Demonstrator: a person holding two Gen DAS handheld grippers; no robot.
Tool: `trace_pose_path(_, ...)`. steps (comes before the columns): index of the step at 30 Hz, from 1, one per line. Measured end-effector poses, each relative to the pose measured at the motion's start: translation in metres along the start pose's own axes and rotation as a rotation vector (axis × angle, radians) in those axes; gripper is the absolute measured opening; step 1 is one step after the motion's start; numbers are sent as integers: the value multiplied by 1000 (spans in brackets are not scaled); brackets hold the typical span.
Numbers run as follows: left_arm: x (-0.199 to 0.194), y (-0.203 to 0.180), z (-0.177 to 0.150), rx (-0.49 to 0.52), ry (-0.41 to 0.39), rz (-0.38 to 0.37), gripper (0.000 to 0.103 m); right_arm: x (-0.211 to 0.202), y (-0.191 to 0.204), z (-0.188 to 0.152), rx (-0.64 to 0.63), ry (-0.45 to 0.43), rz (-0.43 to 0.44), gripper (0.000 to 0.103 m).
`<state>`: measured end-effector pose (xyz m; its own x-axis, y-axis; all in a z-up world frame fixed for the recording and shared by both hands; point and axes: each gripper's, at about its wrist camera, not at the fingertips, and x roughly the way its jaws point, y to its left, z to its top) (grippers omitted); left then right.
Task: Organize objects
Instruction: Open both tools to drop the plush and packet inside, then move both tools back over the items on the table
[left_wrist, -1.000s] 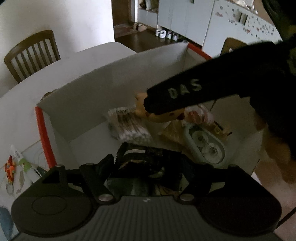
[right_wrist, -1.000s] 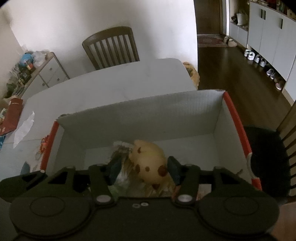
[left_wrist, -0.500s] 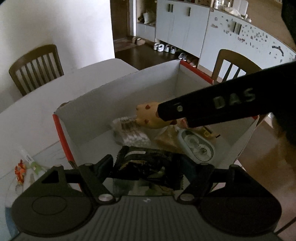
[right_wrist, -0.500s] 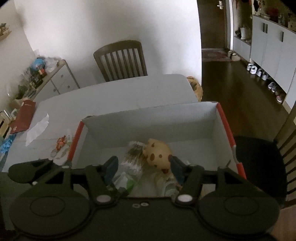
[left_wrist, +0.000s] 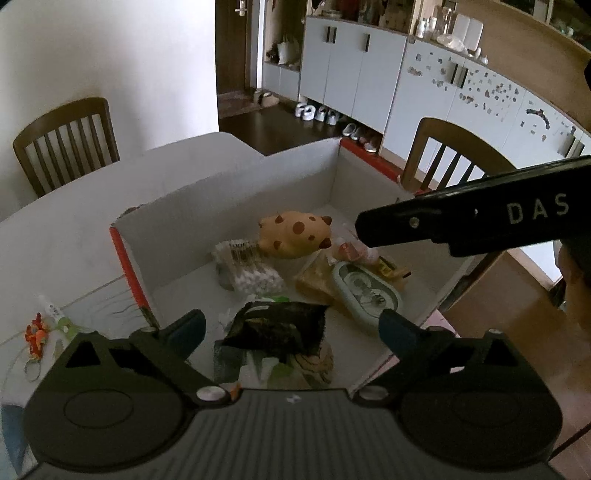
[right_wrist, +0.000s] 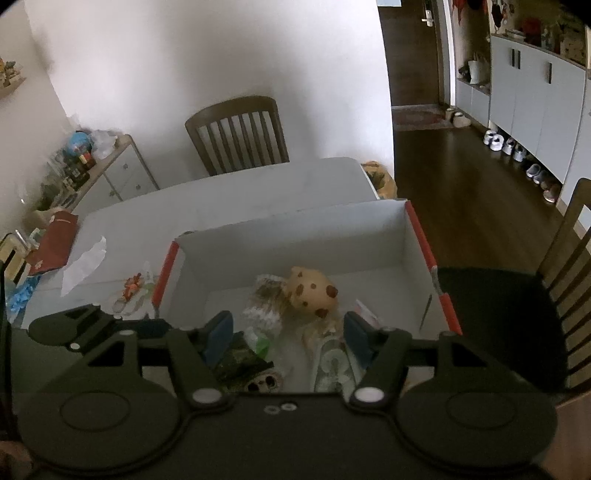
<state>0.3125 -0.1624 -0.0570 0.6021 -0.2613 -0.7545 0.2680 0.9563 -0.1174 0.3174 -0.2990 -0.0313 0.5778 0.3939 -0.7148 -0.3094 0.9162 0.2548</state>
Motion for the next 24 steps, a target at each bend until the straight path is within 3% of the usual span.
trace_pose_path(4,-12,0,-4,-11,-19,-4,100,-9,6,-4,-9,-17,5,80)
trace_pose_path(15,-47,18,-14,-2,-77,-51,100,-27,31,-15,15,-63,-28,83)
trace_pose_path(24,-78,67,-28,-5,-107,-72,100,-26,73,-26,63,-66,-51,85)
